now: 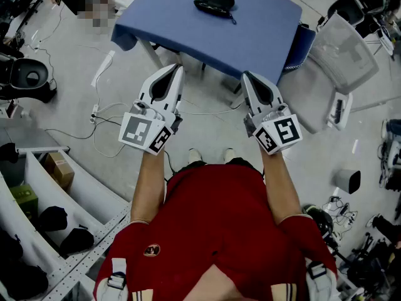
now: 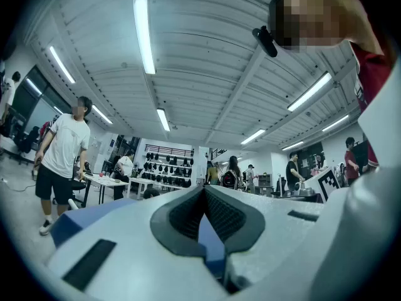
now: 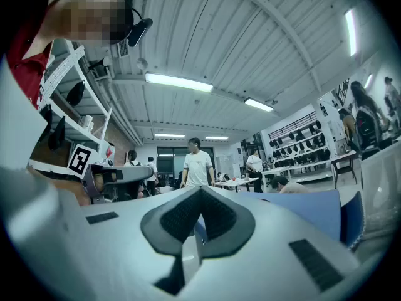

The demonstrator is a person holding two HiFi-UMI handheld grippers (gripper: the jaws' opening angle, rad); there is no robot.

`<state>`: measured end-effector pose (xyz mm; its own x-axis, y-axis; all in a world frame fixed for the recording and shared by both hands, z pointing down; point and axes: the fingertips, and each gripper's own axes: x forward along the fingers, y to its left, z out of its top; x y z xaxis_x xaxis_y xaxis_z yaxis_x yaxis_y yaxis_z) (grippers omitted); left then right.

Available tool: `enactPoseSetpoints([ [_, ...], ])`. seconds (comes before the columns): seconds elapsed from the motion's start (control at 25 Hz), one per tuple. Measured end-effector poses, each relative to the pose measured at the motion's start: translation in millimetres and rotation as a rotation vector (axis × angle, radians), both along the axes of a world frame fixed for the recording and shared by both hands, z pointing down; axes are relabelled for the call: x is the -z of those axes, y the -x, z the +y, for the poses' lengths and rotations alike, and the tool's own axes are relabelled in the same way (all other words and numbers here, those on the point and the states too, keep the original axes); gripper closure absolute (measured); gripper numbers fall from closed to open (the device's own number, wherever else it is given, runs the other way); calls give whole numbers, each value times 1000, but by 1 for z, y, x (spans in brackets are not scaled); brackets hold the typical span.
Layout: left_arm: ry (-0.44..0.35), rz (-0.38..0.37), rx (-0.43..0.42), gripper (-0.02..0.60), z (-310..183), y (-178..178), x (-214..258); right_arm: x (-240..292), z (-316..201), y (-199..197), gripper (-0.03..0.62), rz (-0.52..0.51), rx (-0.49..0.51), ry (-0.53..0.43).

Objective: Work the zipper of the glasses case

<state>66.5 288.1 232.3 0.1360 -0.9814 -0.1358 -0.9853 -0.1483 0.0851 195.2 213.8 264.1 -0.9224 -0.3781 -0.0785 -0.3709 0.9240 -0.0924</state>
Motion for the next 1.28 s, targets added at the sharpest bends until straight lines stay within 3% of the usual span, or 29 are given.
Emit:
enactPoseSetpoints([
  [0.36,-3,13,-37,574,6,25,-7,9,16,22,599,-50,3,-9],
  [0.84,1,25,-68,574,28,57,-18,1,22,36,599,-23,-80,7],
  [1.28,6,7,-57,574,24,77,-14,9,22,46,599,-18,-76,-34],
])
